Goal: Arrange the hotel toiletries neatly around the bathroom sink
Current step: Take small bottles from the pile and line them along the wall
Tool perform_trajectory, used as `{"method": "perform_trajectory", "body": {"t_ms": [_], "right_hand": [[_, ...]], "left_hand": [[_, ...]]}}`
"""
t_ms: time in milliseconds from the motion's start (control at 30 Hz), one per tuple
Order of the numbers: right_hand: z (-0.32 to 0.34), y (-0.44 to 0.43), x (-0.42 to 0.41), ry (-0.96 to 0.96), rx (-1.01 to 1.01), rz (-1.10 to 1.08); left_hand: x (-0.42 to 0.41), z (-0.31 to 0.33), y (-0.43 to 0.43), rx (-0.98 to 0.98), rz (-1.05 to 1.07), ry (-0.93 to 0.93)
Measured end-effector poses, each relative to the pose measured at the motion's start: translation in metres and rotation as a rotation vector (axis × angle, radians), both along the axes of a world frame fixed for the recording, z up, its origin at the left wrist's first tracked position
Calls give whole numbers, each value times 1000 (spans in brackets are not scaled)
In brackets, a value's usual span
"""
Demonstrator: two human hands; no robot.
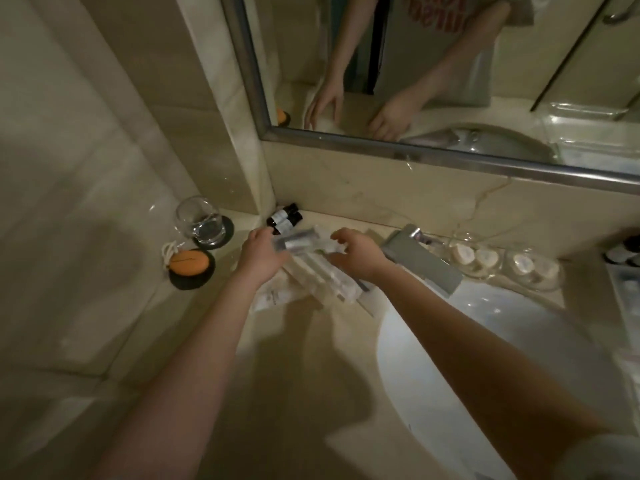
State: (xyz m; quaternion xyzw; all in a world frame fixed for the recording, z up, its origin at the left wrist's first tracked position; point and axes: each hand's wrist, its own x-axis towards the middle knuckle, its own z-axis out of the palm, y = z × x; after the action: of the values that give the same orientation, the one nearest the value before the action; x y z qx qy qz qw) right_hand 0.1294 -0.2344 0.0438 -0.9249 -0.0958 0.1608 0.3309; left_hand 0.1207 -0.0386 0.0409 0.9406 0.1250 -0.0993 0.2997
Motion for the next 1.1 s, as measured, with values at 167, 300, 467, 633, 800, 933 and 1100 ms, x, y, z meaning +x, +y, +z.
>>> {"method": "perform_trajectory", "body": {"t_ms": [167, 300, 467, 633, 800, 933, 1100], "right_hand": [[-18, 28, 65, 48, -107, 9], [-37, 43, 99, 69, -103, -3], [-50, 57, 128, -21, -5, 92], [-52, 77, 152, -24, -43, 247], [-66, 96, 169, -21, -230, 383], [-77, 109, 172, -34, -345, 378], [-82, 120, 172, -136, -356, 277]], "left_hand": [[43, -18, 13, -25, 15, 10], [73, -34, 14, 38, -12, 42], [97, -52, 6, 153, -78, 58], [104, -63, 2, 258, -52, 112], [103, -73, 4, 226, -13, 211], [102, -69, 2, 184, 12, 231], [99, -63, 2, 174, 45, 238]]}}
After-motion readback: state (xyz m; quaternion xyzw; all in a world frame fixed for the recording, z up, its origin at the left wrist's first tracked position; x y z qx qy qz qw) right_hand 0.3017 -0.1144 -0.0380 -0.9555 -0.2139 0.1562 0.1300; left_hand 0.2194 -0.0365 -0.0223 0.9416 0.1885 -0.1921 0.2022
